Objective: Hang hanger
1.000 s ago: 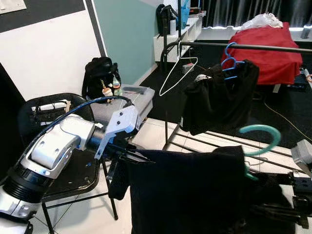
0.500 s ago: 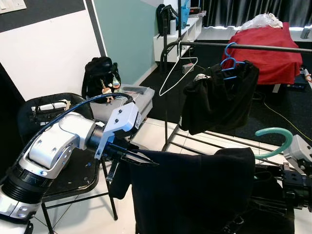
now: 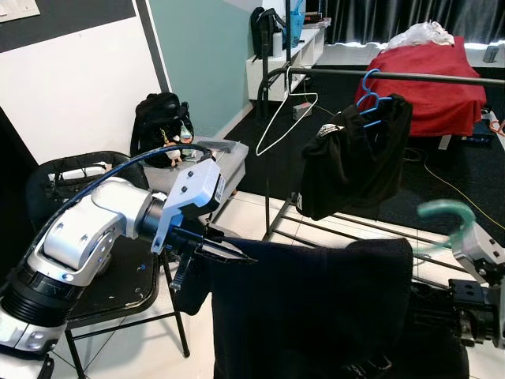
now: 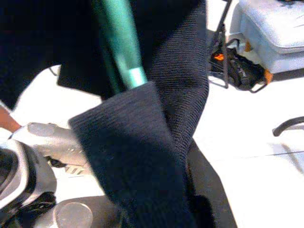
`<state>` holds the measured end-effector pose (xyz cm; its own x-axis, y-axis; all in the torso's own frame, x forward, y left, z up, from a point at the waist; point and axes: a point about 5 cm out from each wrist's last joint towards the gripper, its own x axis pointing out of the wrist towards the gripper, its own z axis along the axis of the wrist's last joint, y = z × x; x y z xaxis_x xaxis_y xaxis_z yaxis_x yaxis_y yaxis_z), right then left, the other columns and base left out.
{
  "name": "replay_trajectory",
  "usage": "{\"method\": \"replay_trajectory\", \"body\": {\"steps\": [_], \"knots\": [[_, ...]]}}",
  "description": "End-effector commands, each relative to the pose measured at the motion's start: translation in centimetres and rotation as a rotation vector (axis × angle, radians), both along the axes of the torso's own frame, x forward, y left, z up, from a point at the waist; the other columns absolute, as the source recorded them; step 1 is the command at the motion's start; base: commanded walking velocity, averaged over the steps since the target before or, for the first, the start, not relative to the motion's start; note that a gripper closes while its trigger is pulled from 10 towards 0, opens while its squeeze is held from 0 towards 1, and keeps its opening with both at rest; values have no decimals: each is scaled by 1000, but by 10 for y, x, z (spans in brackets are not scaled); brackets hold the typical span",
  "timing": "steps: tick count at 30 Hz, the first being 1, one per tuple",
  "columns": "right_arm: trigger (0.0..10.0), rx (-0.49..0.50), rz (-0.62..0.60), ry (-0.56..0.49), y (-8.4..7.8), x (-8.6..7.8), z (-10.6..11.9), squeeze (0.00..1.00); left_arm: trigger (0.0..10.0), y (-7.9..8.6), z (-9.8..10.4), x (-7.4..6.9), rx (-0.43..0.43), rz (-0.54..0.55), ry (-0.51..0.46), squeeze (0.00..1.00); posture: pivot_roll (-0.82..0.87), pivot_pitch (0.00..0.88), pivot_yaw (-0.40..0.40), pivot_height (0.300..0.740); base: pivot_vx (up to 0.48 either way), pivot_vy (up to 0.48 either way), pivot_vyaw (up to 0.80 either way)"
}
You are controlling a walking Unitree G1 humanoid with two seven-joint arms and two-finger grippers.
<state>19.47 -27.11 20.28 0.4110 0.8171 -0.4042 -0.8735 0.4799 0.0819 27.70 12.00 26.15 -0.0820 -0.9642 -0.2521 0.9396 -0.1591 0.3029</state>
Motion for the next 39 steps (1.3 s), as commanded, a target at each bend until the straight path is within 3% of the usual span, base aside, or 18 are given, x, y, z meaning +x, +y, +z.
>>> {"method": "replay_trajectory", "body": {"steps": [1, 7, 8, 9, 10, 14, 19, 21, 23, 24, 26, 29, 32, 34, 35, 37, 38, 39], "knots": [[0, 64, 56, -7, 12, -2, 1, 0, 0, -12, 9, -6, -82, -90, -22, 0, -285, 0, 82, 740, 0, 0, 0], [0, 115, 73, -2, 13, -5, 5, 0, 0, -14, 7, -1, -108, -73, 3, 0, -283, 0, 82, 740, 0, 0, 0], [0, 138, 77, -3, 14, -5, 6, 0, 2353, -14, 4, 3, -124, -47, 15, 914, -282, 0, 82, 740, 0, 0, 0], [0, 138, 77, -3, 14, -5, 6, 0, 2353, -14, 4, 3, -124, -47, 15, 914, -282, 0, 82, 740, 0, 0, 0], [0, 150, 76, -6, 15, -5, 7, 0, 10000, -15, 0, 6, -135, -32, 43, 1000, -281, 0, 82, 740, 0, 0, 0], [0, 135, 14, -24, 12, 0, 2, 0, 10000, -11, -16, 21, -165, 75, 105, 1000, -281, 0, 85, 740, 0, 0, 0], [0, 114, -218, -60, 1, 18, -13, 0, 10000, 9, -68, 50, -179, 397, 219, 1000, -281, 0, 87, 740, 0, 0, 0], [0, 115, -298, -69, -1, 22, -18, 0, 10000, 16, -87, 52, -164, 482, 257, 1000, -282, 0, 87, 740, 0, 0, 0], [0, 115, -298, -69, -1, 22, -18, 0, 10000, 16, -87, 52, -164, 482, 257, 1000, -282, 0, 87, 740, 0, 0, 0], [0, 120, -386, -76, -4, 27, -23, 0, 10000, 23, -104, 49, -146, 556, 290, 1000, -281, 0, 87, 740, 0, 0, 0], [0, 120, -386, -76, -4, 27, -23, 0, 10000, 23, -104, 49, -146, 556, 290, 1000, -281, 0, 87, 740, 0, 0, 0], [0, 116, -568, -77, -7, 37, -38, 0, 10000, 38, -127, 45, -144, 727, 302, 1000, -268, 0, 74, 740, 0, 0, 0], [0, 100, -715, -67, -11, 45, -51, 0, 10000, 50, -136, 42, -156, 848, 284, 1000, -262, 0, 66, 740, 0, 0, 0], [0, 100, -715, -67, -11, 45, -51, 0, 10000, 50, -136, 42, -156, 848, 284, 1000, -262, 0, 66, 740, 0, 0, 0], [0, 77, -846, -53, -18, 52, -60, 0, 10000, 58, -141, 47, -142, 987, 235, 1000, -259, 0, 64, 740, 0, 0, 0], [0, 77, -846, -53, -18, 52, -60, 0, 10000, 58, -141, 47, -142, 987, 235, 1000, -259, 0, 64, 740, 0, 0, 0], [5294, 70, -988, -28, -20, 57, -72, 0, 10000, 63, -148, 51, -134, 1138, 167, 0, -256, 0, 61, 740, 0, 0, 0], [5294, 70, -988, -28, -20, 57, -72, 0, 10000, 63, -148, 51, -134, 1138, 167, 0, -256, 0, 61, 740, 0, 0, 0]]}}
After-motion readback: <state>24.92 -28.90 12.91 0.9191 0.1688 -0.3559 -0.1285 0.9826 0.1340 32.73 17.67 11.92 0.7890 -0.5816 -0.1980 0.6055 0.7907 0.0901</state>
